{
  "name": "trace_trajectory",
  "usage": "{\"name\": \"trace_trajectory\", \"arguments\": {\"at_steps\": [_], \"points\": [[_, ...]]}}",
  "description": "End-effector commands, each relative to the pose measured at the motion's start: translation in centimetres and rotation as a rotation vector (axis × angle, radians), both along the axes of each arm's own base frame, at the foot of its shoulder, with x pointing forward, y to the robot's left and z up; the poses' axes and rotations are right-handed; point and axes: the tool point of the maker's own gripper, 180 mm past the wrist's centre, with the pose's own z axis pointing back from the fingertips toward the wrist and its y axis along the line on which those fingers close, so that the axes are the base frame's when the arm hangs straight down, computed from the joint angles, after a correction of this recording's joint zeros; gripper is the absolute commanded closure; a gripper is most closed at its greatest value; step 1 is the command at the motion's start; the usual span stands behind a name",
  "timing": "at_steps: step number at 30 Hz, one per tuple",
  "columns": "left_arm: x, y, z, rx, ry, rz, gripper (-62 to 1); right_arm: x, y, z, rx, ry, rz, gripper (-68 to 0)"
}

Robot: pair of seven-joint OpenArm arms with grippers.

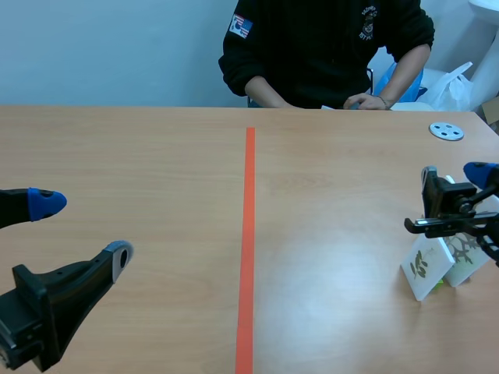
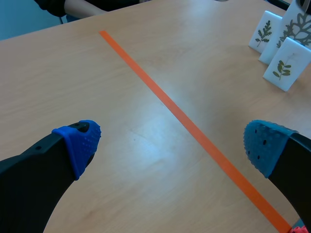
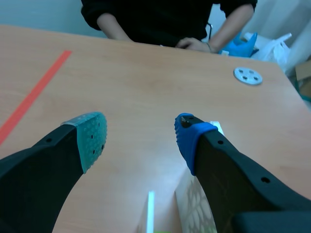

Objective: Sort the leaf by its shape. The table is split by an orange tape line. A compound leaf with several leaflets goes to the left side, a simple leaf with one blade goes to the right side. Return to the home posture when a red brick is placed on the table.

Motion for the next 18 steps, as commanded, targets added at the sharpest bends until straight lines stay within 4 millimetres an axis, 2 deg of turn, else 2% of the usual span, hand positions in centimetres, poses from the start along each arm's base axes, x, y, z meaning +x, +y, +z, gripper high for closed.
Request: {"name": "trace_trajectory", "arguments": {"at_steps": [1,2,9,13,18], "points": [[0.0,-0.5,0.7,-0.028,-0.020,-0.003,-62.3,-0.2,0.2,1.2,-0.016,-0.017,0.011,-31.0],[0.0,-0.5,0.7,-0.028,-0.020,-0.003,-62.3,-0.3,0.5,1.6,-0.022,-0.011,0.022,-32.4],[0.0,-0.5,0.7,-0.027,-0.020,-0.003,-62.3,-2.0,2.1,3.1,-0.041,0.027,0.086,-53.7],[0.0,-0.5,0.7,-0.028,-0.020,-0.003,-62.3,-3.5,4.6,3.0,-0.009,0.066,0.221,-66.1],[0.0,-0.5,0.7,-0.028,-0.020,-0.003,-62.3,-5.0,6.8,1.8,0.054,0.154,0.314,-67.6]]}}
